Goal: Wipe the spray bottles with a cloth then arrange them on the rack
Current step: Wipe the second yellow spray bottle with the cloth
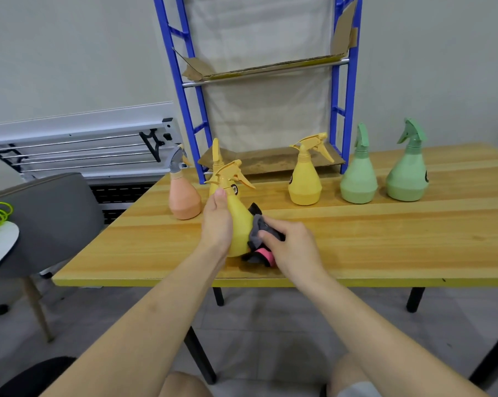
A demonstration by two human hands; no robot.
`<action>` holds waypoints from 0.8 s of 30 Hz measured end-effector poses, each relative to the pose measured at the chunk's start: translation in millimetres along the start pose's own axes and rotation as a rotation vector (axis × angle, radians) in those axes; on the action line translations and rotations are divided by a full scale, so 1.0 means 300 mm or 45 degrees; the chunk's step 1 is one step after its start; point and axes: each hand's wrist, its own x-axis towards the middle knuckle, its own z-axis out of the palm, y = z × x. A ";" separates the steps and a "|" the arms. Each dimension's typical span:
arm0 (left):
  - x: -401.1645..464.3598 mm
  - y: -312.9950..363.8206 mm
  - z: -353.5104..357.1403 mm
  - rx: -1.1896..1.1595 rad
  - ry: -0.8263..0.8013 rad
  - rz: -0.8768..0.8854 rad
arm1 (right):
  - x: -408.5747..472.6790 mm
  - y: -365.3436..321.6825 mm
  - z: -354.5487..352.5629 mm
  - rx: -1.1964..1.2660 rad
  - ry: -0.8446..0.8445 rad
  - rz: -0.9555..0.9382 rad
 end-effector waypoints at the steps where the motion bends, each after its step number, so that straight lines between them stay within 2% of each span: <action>1: -0.001 -0.003 0.009 0.026 0.036 0.028 | -0.021 -0.009 0.013 -0.024 0.041 -0.037; 6: 0.020 -0.015 0.012 0.025 0.028 0.004 | -0.079 -0.014 0.063 -0.138 0.092 -0.273; 9: 0.016 -0.011 -0.003 -0.019 0.028 0.035 | -0.028 -0.016 0.046 -0.037 0.044 -0.137; 12: 0.011 -0.038 -0.009 -0.114 0.076 0.078 | 0.031 -0.001 0.007 0.057 -0.148 0.069; 14: 0.008 -0.043 -0.009 -0.116 0.100 0.092 | 0.050 0.009 0.001 0.093 -0.201 0.123; 21: 0.000 -0.055 -0.006 0.136 0.018 0.173 | -0.031 0.006 0.028 0.069 0.023 0.002; 24: 0.014 -0.038 -0.004 0.177 0.086 0.207 | -0.079 -0.008 0.059 -0.008 0.050 -0.203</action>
